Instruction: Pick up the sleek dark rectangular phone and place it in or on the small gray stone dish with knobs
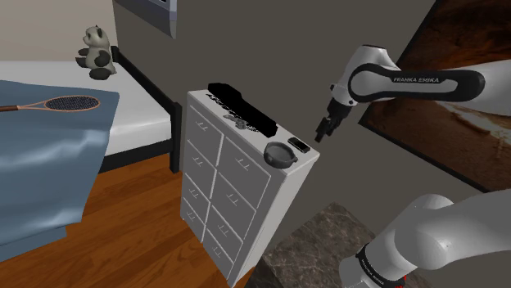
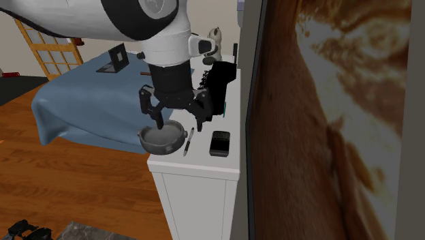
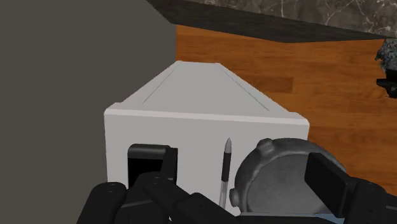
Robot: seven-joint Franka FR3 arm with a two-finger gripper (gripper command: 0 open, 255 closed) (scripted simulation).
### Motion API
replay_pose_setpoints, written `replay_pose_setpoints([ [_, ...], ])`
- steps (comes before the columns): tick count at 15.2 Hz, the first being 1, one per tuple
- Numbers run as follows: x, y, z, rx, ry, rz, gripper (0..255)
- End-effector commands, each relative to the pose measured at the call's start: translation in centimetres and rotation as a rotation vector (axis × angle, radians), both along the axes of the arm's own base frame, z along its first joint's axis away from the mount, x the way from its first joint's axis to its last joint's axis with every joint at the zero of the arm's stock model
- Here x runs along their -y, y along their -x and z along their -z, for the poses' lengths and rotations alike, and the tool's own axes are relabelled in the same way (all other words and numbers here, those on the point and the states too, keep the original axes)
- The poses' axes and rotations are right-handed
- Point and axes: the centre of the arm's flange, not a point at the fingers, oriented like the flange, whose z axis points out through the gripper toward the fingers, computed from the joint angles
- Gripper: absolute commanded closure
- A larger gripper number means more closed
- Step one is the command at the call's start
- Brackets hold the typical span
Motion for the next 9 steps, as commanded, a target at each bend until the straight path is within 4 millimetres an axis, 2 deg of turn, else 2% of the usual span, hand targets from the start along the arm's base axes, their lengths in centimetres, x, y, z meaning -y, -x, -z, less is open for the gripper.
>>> replay_pose_setpoints([
  [1,1.2,-1.7,1.7,0.004,0.006,-0.023,0],
  [9,5.6,-8.3,8.3,0.017,0.027,-0.108,0],
])
